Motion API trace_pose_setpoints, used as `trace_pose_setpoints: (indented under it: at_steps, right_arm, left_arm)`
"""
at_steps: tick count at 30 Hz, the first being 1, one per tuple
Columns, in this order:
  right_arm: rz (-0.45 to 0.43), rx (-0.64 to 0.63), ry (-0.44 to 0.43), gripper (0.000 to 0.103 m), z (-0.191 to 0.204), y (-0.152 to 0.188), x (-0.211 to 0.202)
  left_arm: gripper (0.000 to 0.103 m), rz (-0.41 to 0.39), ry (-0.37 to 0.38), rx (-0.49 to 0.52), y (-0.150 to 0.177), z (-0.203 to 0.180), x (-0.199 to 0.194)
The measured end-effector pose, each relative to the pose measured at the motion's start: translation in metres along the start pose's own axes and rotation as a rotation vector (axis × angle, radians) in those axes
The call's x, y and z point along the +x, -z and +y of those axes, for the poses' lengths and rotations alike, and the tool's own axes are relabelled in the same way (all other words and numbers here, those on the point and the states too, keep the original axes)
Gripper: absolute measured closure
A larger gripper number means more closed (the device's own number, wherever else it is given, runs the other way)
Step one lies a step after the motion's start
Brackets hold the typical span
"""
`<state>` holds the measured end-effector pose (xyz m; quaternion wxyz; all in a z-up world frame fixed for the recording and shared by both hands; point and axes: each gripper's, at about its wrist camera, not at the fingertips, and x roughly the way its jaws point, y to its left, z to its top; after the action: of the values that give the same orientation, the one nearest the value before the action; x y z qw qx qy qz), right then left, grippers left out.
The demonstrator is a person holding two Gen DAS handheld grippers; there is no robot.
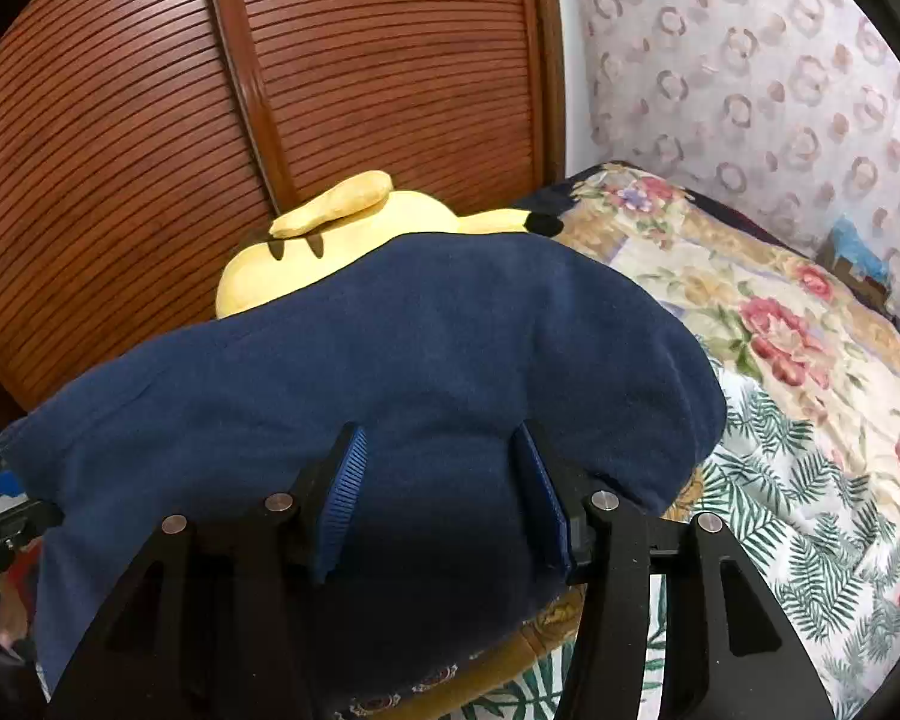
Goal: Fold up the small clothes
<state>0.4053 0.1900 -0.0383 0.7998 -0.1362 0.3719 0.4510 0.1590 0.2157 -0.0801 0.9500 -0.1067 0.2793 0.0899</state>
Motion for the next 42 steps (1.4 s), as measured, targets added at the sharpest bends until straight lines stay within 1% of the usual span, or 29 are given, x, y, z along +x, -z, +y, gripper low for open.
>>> trace_pose_setpoints:
  at_steps: [2, 3, 5, 8, 9, 14, 17, 21, 24, 27, 29, 31, 33, 35, 37, 40, 42]
  right_arm:
    - [-0.002, 0.020, 0.004, 0.050, 0.000, 0.002, -0.006]
    - [-0.006, 0.030, 0.004, 0.047, -0.001, 0.002, -0.009]
    - [-0.014, 0.056, 0.007, 0.046, 0.000, 0.007, -0.022]
    - [-0.043, 0.063, 0.031, 0.046, 0.005, 0.016, -0.042]
    - [-0.050, 0.063, 0.034, 0.046, 0.006, 0.020, -0.049]
    - [-0.087, 0.069, 0.076, 0.046, 0.015, 0.045, -0.086]
    - [-0.106, 0.062, 0.099, 0.046, 0.021, 0.066, -0.112]
    - [-0.123, 0.071, 0.154, 0.044, 0.029, 0.092, -0.140]
    - [-0.142, 0.077, 0.204, 0.041, 0.035, 0.113, -0.165]
    - [-0.158, 0.075, 0.244, 0.036, 0.045, 0.137, -0.191]
    - [-0.172, 0.096, 0.261, 0.033, 0.049, 0.152, -0.207]
    - [-0.183, 0.124, 0.274, 0.033, 0.055, 0.170, -0.224]
    - [-0.207, 0.151, 0.312, 0.030, 0.059, 0.185, -0.241]
    - [-0.238, 0.183, 0.348, 0.030, 0.061, 0.199, -0.261]
    - [-0.275, 0.213, 0.385, 0.030, 0.062, 0.212, -0.280]
    - [-0.339, 0.255, 0.473, 0.030, 0.067, 0.230, -0.315]
    - [-0.376, 0.282, 0.508, 0.030, 0.069, 0.240, -0.336]
  left_arm:
    - [0.063, 0.010, -0.006, 0.009, 0.003, -0.001, -0.001]
    - [0.062, 0.013, -0.003, 0.011, 0.004, -0.002, -0.003]
    - [0.060, 0.027, 0.016, 0.009, 0.008, -0.003, -0.006]
    - [0.050, 0.041, 0.040, 0.015, 0.014, -0.007, -0.009]
    - [0.043, 0.049, 0.045, 0.021, 0.017, -0.009, -0.009]
    - [0.043, 0.091, 0.048, 0.050, 0.032, -0.022, -0.009]
    - [0.043, 0.099, 0.045, 0.075, 0.039, -0.033, -0.014]
    - [0.042, 0.076, 0.057, 0.094, 0.040, -0.049, -0.029]
    - [0.042, 0.062, 0.040, 0.116, 0.040, -0.065, -0.039]
    - [0.042, 0.040, 0.059, 0.132, 0.038, -0.081, -0.051]
    - [0.042, 0.023, 0.074, 0.145, 0.037, -0.092, -0.058]
    - [0.042, 0.015, 0.091, 0.163, 0.035, -0.105, -0.064]
    - [0.042, 0.012, 0.101, 0.179, 0.033, -0.119, -0.068]
    - [0.042, -0.006, 0.127, 0.188, 0.031, -0.132, -0.076]
    - [0.042, -0.018, 0.138, 0.195, 0.027, -0.142, -0.081]
    - [0.042, -0.041, 0.159, 0.207, 0.022, -0.159, -0.093]
    - [0.042, -0.056, 0.165, 0.223, 0.020, -0.171, -0.102]
